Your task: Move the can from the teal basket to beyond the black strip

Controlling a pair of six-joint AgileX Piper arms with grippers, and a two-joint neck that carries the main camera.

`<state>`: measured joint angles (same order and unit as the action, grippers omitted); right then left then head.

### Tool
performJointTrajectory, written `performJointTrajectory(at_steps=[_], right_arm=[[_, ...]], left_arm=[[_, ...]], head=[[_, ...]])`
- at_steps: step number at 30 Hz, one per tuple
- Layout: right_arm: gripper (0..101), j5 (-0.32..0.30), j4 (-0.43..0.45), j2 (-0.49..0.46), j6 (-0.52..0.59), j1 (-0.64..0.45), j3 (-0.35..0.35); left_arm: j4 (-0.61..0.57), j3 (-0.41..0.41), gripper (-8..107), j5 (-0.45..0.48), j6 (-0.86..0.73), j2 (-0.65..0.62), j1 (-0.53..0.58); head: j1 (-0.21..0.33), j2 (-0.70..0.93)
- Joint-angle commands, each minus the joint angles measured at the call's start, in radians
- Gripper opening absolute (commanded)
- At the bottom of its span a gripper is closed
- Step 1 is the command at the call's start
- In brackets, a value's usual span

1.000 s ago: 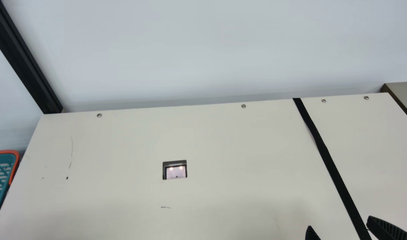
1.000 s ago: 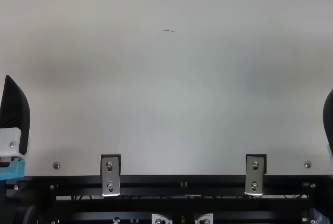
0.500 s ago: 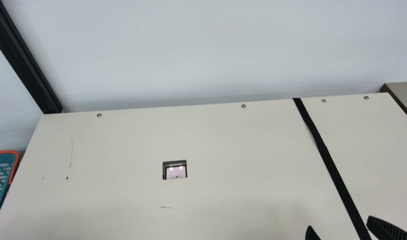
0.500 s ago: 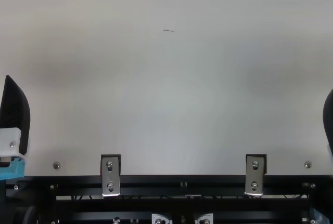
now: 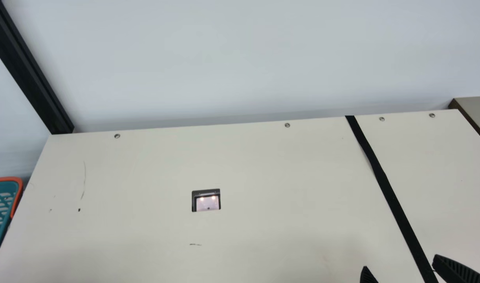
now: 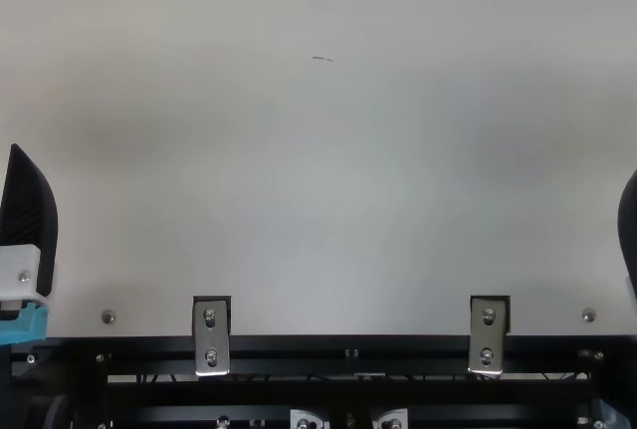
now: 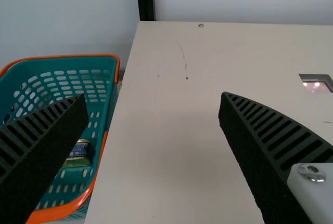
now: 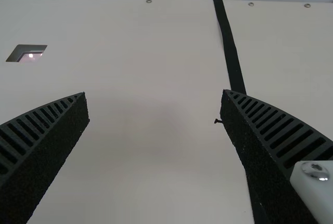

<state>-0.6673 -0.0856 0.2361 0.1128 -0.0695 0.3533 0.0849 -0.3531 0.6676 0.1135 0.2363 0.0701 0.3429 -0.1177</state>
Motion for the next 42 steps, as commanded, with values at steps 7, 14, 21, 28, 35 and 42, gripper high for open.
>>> performJointTrajectory(at_steps=[7, 14, 21, 28, 35, 42], right_arm=[[101, 0.000, 0.000, 0.000, 0.000, 0.000, 0.000], [101, 0.000, 0.000, 0.000, 0.000, 0.000, 0.000], [101, 0.000, 0.000, 0.000, 0.000, 0.000, 0.000], [101, 0.000, 0.000, 0.000, 0.000, 0.000, 0.000], [101, 0.000, 0.000, 0.000, 0.000, 0.000, 0.000], [101, 0.000, 0.000, 0.000, 0.000, 0.000, 0.000]], left_arm=[[0.000, 0.000, 90, 0.000, 0.000, 0.000, 0.000], [0.000, 0.000, 90, 0.000, 0.000, 0.000, 0.000], [0.000, 0.000, 90, 0.000, 0.000, 0.000, 0.000], [0.000, 0.000, 90, 0.000, 0.000, 0.000, 0.000], [0.000, 0.000, 90, 0.000, 0.000, 0.000, 0.000], [0.000, 0.000, 90, 0.000, 0.000, 0.000, 0.000]], head=[[0.009, 0.010], [0.010, 0.014], [0.020, 0.048], [0.031, 0.149], [0.047, 0.281], [0.071, 0.415]])
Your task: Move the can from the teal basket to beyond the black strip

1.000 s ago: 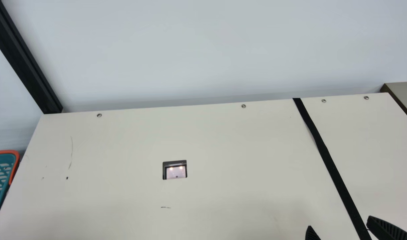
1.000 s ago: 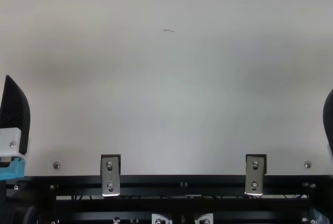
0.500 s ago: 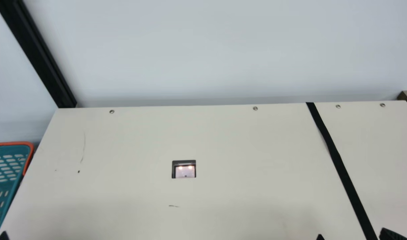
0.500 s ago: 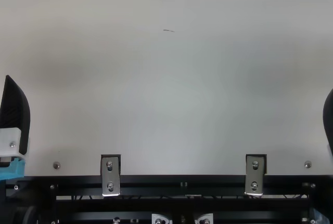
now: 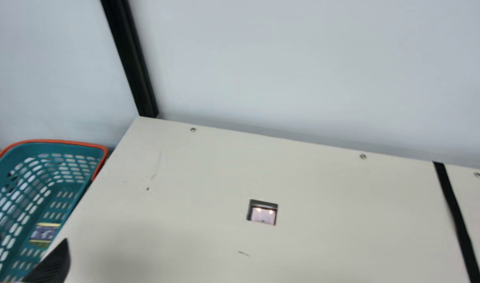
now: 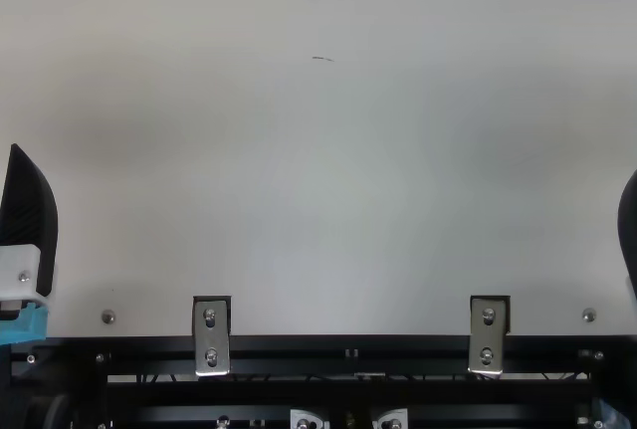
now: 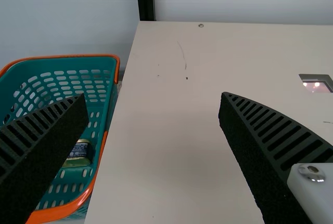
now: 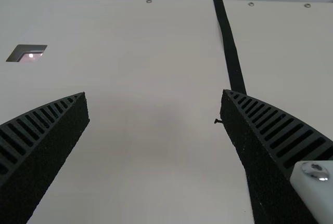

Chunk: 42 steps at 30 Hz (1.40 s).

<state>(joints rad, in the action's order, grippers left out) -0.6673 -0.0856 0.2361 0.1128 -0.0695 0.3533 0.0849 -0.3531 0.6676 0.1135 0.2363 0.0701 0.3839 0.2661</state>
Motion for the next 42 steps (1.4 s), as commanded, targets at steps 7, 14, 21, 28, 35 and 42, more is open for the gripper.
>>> performJointTrajectory(at_steps=[7, 14, 21, 28, 35, 42], right_arm=[[101, 0.000, 0.000, 0.000, 0.000, 0.000, 0.000], [101, 0.000, 0.000, 0.000, 0.000, 0.000, 0.000], [101, 0.000, 0.000, 0.000, 0.000, 0.000, 0.000], [101, 0.000, 0.000, 0.000, 0.000, 0.000, 0.000], [101, 0.000, 0.000, 0.000, 0.000, 0.000, 0.000], [101, 0.000, 0.000, 0.000, 0.000, 0.000, 0.000]], left_arm=[[0.000, 0.000, 90, 0.000, 0.000, 0.000, 0.000], [0.000, 0.000, 90, 0.000, 0.000, 0.000, 0.000], [0.000, 0.000, 90, 0.000, 0.000, 0.000, 0.000], [0.000, 0.000, 90, 0.000, 0.000, 0.000, 0.000], [0.000, 0.000, 90, 0.000, 0.000, 0.000, 0.000], [0.000, 0.000, 90, 0.000, 0.000, 0.000, 0.000]], head=[[0.048, 0.148], [0.051, 0.225], [0.052, 0.258], [0.052, 0.266], [0.052, 0.252], [0.052, 0.246]])
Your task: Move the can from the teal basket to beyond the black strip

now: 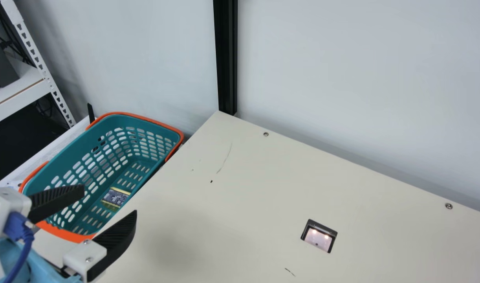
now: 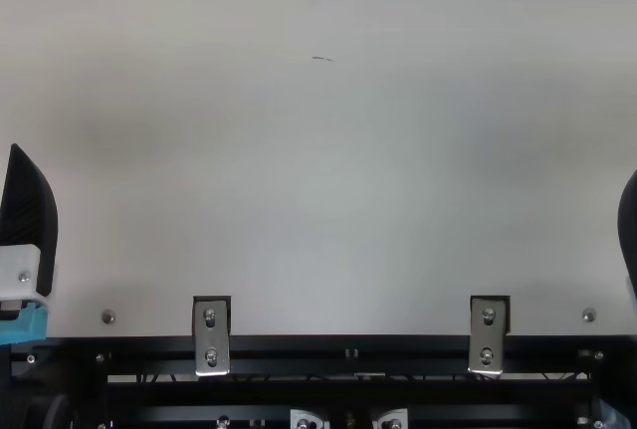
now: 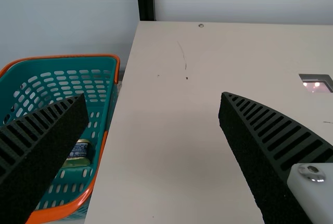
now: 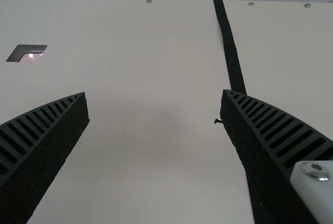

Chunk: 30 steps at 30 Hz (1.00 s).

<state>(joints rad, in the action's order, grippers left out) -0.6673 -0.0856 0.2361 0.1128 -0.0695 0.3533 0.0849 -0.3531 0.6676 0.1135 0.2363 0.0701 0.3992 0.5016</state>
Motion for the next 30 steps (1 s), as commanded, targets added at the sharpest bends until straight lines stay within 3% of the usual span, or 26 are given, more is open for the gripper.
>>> performJointTrajectory(at_steps=[1, 17, 30], right_arm=[[101, 0.000, 0.000, 0.000, 0.000, 0.000, 0.000], [101, 0.000, 0.000, 0.000, 0.000, 0.000, 0.000], [101, 0.000, 0.000, 0.000, 0.000, 0.000, 0.000]], left_arm=[[0.000, 0.000, 90, 0.000, 0.000, 0.000, 0.000], [0.011, -0.007, 90, -0.004, 0.009, 0.017, -0.027], [0.100, -0.149, 90, -0.062, 0.111, 0.218, -0.135]], head=[[0.037, 0.011], [0.037, 0.011], [0.037, 0.011]])
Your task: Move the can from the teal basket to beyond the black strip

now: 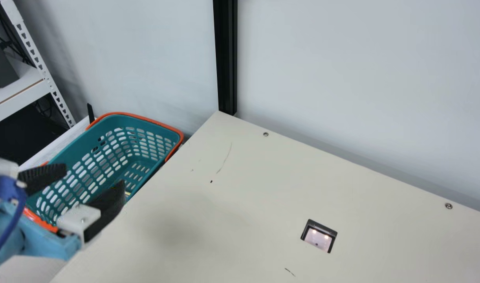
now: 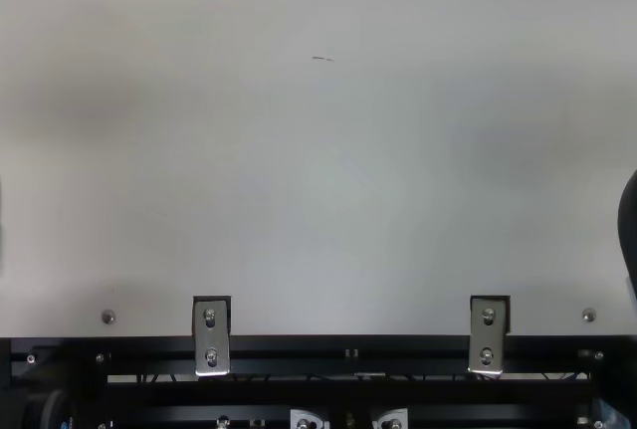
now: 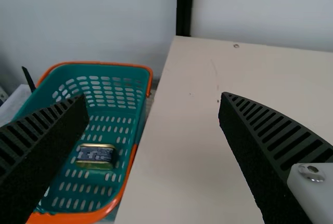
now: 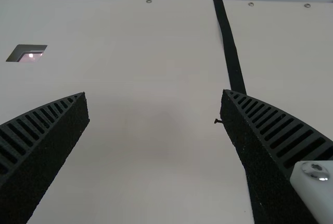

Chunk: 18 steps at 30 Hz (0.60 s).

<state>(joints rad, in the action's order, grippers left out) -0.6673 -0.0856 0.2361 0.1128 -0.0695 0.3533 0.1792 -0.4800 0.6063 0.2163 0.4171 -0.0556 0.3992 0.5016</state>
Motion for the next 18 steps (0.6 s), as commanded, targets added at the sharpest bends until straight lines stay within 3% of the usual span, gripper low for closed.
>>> performJointTrajectory(at_steps=[1, 18], right_arm=[[101, 0.000, 0.000, 0.000, 0.000, 0.000, 0.000], [101, 0.000, 0.000, 0.000, 0.000, 0.000, 0.000]], left_arm=[[0.012, -0.038, 90, -0.006, 0.016, 0.061, -0.018], [0.008, -0.277, 90, -0.023, 0.157, 0.486, -0.259]], head=[[0.037, 0.011], [0.037, 0.011]])
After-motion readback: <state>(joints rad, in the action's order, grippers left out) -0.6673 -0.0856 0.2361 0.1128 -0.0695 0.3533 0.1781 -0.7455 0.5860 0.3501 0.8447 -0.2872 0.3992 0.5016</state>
